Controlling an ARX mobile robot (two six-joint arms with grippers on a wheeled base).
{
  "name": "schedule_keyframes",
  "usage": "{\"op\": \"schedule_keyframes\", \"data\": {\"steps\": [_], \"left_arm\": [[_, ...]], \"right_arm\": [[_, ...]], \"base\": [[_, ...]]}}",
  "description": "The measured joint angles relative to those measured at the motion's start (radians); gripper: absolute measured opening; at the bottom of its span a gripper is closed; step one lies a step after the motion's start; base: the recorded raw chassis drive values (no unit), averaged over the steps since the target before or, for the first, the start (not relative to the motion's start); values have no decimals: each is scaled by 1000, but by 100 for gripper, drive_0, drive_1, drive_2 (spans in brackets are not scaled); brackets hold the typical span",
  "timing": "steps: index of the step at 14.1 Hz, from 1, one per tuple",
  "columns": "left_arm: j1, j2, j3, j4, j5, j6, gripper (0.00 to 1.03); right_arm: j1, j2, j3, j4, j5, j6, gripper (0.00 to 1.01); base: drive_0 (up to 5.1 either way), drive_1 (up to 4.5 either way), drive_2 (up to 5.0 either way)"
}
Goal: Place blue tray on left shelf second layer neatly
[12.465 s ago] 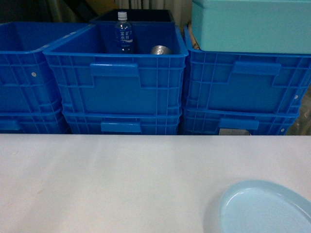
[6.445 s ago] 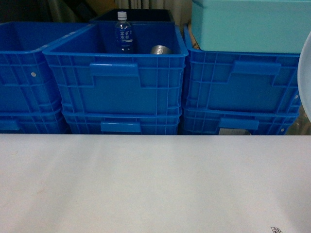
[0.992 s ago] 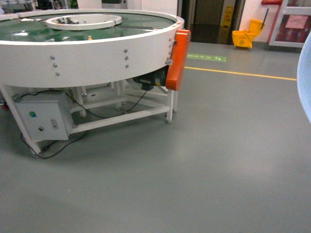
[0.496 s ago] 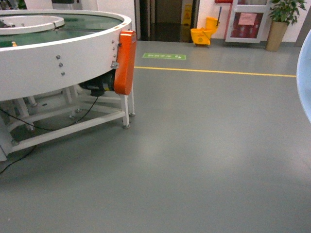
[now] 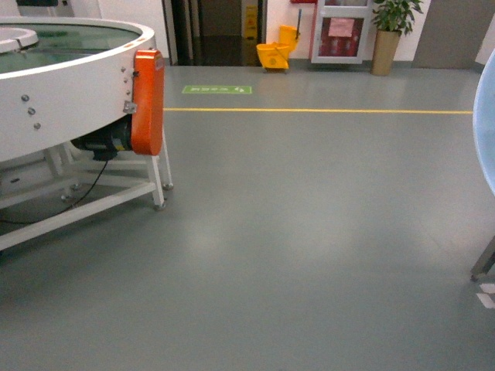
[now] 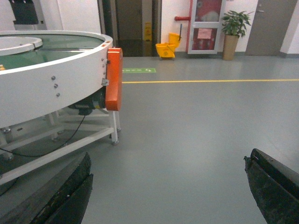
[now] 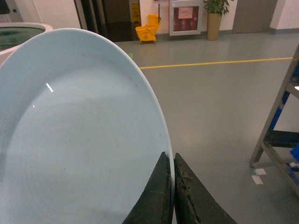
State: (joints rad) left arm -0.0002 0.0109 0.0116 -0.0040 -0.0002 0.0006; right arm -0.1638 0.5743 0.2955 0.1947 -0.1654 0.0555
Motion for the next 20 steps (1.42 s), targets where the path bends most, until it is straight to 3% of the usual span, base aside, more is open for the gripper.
{"op": "schedule_keyframes", "data": {"steps": [20], "left_arm": [[0, 0, 0, 0, 0, 0, 98]], "right_arm": [[0, 0, 0, 0, 0, 0, 2]], "base": [[-150, -150, -150]]}}
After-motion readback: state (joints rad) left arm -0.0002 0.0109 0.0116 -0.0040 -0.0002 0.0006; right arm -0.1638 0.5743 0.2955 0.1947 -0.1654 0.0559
